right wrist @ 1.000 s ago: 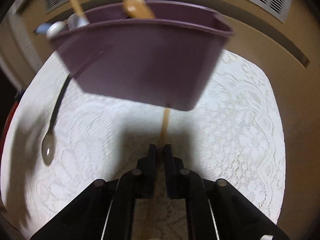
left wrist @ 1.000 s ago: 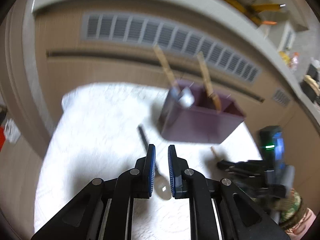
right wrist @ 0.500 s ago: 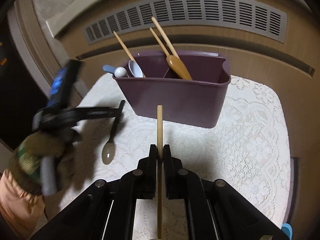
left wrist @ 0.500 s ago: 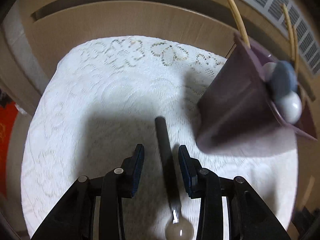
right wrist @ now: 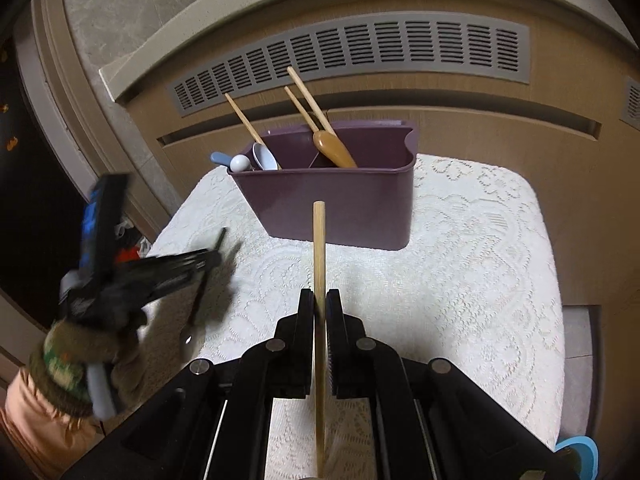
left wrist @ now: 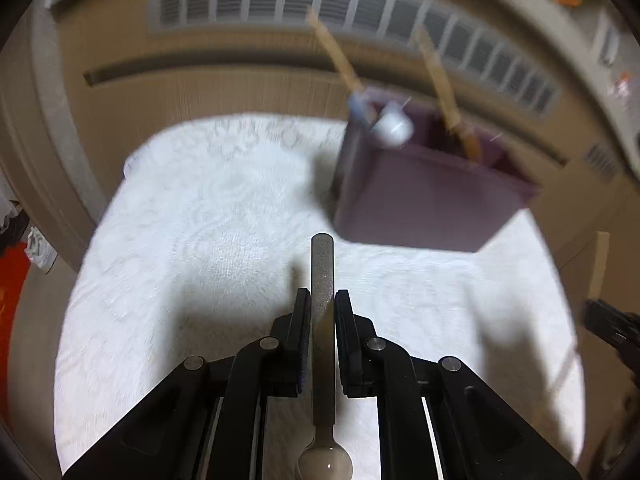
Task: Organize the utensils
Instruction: 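Raise the chopstick and spoon upright above the purple holder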
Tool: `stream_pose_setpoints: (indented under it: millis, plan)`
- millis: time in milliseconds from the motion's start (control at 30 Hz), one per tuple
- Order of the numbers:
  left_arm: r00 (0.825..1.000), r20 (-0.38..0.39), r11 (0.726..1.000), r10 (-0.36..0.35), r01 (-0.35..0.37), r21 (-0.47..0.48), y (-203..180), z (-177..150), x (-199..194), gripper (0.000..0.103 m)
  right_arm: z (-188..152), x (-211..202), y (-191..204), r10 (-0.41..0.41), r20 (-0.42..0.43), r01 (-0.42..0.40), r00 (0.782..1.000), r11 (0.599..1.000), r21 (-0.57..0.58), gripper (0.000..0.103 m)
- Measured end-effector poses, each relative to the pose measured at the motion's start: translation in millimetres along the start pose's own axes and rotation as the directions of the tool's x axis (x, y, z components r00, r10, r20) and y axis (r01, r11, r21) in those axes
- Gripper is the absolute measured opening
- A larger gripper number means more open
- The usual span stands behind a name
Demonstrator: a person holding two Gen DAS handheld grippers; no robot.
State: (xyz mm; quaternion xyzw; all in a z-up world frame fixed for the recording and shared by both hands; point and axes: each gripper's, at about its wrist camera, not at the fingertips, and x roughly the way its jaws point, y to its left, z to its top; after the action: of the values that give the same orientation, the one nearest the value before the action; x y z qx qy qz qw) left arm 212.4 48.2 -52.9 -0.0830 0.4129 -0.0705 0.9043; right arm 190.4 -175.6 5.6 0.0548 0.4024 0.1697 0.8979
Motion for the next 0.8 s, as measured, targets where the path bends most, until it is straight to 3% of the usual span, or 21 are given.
stream_pose_setpoints:
  millis: [100,167,300,433,600,667,733,800]
  plan:
    - [0.992,0.104,0.998,-0.065,0.064,0.007,-9.4,11.7,-46.6,0.012,-0.9,-16.9,4.0,0.001,0.043,-0.001,0.999,1.0,0.001,0.007]
    - [0.978,0.18,0.995,-0.104,0.099,0.033,-18.7,23.8,-78.0,0.012,1.7,-33.1,8.7,0.006,0.085,-0.006,0.996,1.0,-0.001,0.007]
    - [0.927,0.333,0.983,-0.171,0.139,0.12,-47.2,56.8,-134.8,0.012,19.3,-71.5,17.2,0.014,0.201,-0.01,0.98,1.0,-0.02,0.007]
    - [0.858,0.464,0.971,-0.219,0.145,0.189,-70.8,109.2,-173.5,0.012,61.3,-110.3,28.4,-0.012,0.336,0.036,0.942,0.997,-0.066,0.007]
    - [0.784,0.559,0.96,-0.268,0.167,0.226,-85.6,161.3,-185.0,0.012,121.3,-142.1,40.0,-0.042,0.467,0.104,0.883,0.989,-0.107,0.007]
    - [0.764,0.581,0.957,-0.28,0.176,0.23,-86.5,174.6,-182.5,0.012,141.9,-145.9,41.9,-0.046,0.5,0.121,0.865,0.985,-0.12,0.007]
    - [0.756,0.589,0.957,-0.286,0.188,0.223,-85.0,183.4,-171.5,0.012,158.6,-141.7,41.1,-0.055,0.523,0.14,0.85,0.982,-0.125,0.007]
    - [0.761,0.582,0.958,-0.285,0.199,0.209,-81.3,192.9,-150.7,0.012,169.8,-129.1,37.9,-0.058,0.521,0.143,0.851,0.982,-0.125,0.007]
